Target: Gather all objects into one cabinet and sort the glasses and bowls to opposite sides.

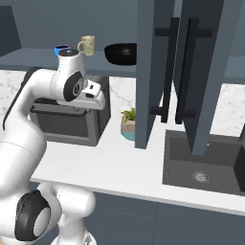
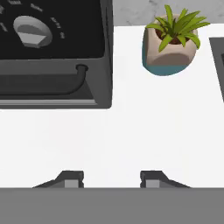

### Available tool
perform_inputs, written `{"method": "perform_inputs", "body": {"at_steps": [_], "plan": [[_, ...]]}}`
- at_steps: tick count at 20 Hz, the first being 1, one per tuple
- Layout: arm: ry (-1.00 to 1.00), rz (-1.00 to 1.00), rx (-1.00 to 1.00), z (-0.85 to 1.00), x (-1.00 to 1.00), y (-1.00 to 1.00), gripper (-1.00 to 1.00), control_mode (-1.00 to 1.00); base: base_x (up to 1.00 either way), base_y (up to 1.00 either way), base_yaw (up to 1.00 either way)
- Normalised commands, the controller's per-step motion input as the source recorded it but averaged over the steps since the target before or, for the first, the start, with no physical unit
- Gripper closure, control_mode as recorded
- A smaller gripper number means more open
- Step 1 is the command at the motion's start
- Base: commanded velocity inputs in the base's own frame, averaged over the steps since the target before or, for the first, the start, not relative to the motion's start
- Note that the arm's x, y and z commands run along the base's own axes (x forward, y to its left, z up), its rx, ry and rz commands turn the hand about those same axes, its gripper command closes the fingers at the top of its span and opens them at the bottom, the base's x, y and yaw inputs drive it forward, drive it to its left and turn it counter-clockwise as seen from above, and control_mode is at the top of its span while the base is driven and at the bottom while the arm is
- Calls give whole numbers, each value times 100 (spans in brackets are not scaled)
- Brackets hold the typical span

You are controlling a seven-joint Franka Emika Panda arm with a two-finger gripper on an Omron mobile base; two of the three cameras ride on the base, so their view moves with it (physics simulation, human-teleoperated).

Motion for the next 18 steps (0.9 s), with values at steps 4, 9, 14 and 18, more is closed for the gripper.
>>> {"method": "perform_inputs", "body": {"at_steps": [4, 9, 14, 18], "plan": [[-1, 0, 0, -2, -12, 0, -100, -100, 0, 0, 0], [-38, 0, -3, -3, -94, -1, -100, -100, 0, 0, 0], [-58, 0, -13, 1, -100, -2, -100, -100, 0, 0, 0], [-54, 0, -1, 23, -95, -11, -100, -100, 0, 0, 0]]}}
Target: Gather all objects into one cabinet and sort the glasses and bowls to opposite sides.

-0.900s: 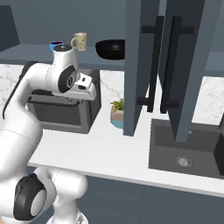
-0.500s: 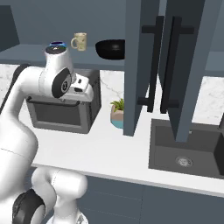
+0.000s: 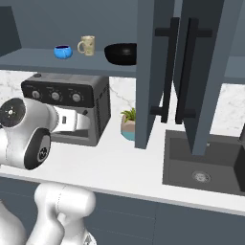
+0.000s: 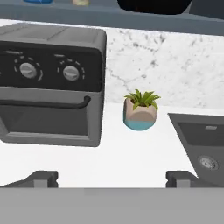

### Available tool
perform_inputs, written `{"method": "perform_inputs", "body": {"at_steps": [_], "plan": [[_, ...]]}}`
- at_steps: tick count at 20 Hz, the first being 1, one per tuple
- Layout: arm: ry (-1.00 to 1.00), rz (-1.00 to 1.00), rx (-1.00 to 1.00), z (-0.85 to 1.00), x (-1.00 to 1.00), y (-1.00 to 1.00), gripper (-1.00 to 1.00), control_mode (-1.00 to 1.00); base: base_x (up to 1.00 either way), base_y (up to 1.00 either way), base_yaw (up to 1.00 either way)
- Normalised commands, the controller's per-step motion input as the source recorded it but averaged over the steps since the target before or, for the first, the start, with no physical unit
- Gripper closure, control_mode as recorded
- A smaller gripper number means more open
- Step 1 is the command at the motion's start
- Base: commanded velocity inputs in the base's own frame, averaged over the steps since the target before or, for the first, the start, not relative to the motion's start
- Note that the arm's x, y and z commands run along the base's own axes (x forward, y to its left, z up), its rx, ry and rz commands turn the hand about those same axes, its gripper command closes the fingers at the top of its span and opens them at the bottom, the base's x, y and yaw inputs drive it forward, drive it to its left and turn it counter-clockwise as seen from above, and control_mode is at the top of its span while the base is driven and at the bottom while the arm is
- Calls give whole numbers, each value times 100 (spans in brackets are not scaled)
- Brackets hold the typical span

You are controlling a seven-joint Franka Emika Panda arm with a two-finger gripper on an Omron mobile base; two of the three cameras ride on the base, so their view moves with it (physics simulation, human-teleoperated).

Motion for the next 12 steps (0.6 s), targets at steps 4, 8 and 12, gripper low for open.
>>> {"method": "perform_inputs", "body": {"at_steps": [4, 8, 12], "plan": [[-30, 0, 0, 10, -66, -4, -100, -100, 0, 0, 0], [-15, 0, 0, 18, -47, 0, -100, -100, 0, 0, 0], [-25, -1, 0, 29, -85, 1, -100, -100, 0, 0, 0]]}}
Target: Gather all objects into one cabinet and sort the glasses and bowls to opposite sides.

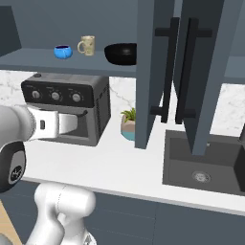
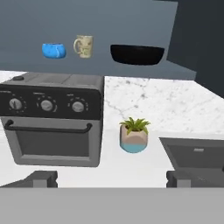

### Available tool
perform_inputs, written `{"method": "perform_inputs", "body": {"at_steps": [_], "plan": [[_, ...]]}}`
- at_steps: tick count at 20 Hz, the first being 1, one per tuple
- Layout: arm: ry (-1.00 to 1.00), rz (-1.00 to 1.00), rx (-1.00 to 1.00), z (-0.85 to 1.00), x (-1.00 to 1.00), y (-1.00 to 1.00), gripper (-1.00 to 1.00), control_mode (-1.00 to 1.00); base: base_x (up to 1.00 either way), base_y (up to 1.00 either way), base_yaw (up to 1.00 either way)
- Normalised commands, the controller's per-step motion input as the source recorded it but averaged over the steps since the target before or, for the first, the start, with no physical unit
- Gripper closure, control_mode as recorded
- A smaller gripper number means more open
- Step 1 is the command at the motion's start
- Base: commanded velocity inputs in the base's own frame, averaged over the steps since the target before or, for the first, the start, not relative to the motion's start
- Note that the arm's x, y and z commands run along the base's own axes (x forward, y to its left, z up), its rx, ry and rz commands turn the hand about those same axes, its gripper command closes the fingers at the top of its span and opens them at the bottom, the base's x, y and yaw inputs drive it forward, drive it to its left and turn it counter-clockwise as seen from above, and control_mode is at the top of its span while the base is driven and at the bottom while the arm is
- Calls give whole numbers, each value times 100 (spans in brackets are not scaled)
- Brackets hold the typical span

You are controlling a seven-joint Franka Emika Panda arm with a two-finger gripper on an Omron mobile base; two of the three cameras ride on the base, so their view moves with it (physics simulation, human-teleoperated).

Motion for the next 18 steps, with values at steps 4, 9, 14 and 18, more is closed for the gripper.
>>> {"method": "perform_inputs", "body": {"at_steps": [4, 9, 14, 18], "plan": [[-5, -4, 0, 0, -22, 1, -100, -100, 0, 0, 0], [0, 0, 0, 0, 0, 0, -100, 100, 0, 0, 0], [0, 0, 0, 0, 0, 0, -100, 100, -24, -1, -19], [0, 0, 0, 0, 0, 0, -100, 100, -1, 0, -26]]}}
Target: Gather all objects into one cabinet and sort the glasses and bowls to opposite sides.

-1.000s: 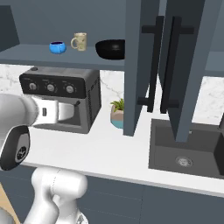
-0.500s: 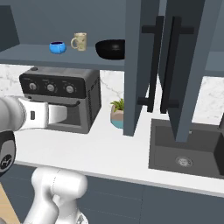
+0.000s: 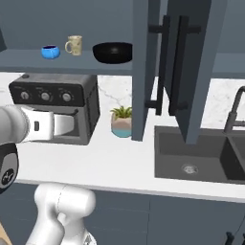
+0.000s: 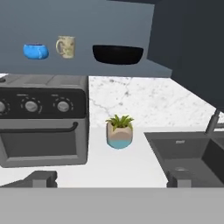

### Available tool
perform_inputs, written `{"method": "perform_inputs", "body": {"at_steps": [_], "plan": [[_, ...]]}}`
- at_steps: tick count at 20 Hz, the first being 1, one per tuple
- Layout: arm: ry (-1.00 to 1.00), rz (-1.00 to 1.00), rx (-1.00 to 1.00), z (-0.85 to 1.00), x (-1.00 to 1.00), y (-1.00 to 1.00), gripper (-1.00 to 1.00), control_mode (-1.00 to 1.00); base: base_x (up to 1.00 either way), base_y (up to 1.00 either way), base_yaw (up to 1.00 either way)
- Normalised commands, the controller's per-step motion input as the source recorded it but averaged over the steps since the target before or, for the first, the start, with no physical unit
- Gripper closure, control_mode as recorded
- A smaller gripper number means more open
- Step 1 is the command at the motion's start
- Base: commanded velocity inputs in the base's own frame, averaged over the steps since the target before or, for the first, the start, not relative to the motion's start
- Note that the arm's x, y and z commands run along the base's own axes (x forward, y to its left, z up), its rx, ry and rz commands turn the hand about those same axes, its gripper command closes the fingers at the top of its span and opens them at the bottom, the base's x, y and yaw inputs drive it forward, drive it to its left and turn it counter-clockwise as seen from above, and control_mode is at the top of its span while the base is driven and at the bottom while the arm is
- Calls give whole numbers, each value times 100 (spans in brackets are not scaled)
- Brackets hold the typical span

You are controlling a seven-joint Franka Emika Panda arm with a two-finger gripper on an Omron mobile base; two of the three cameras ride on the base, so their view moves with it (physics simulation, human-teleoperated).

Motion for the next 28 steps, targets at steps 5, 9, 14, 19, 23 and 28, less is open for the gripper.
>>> {"method": "perform_inputs", "body": {"at_steps": [5, 9, 14, 19, 23, 28], "plan": [[0, 0, 0, 0, 0, 0, -100, 100, -12, 0, -30], [0, 0, 0, 0, 0, 0, -100, 100, -33, 0, -40], [0, 0, 0, 0, 0, 0, -100, 100, -26, 0, -44], [0, 0, 0, 0, 0, 0, -100, 100, -38, 0, -42], [0, 0, 0, 0, 0, 0, -100, 100, -32, 0, -39], [0, 0, 0, 0, 0, 0, -100, 100, -35, 0, -40]]}}
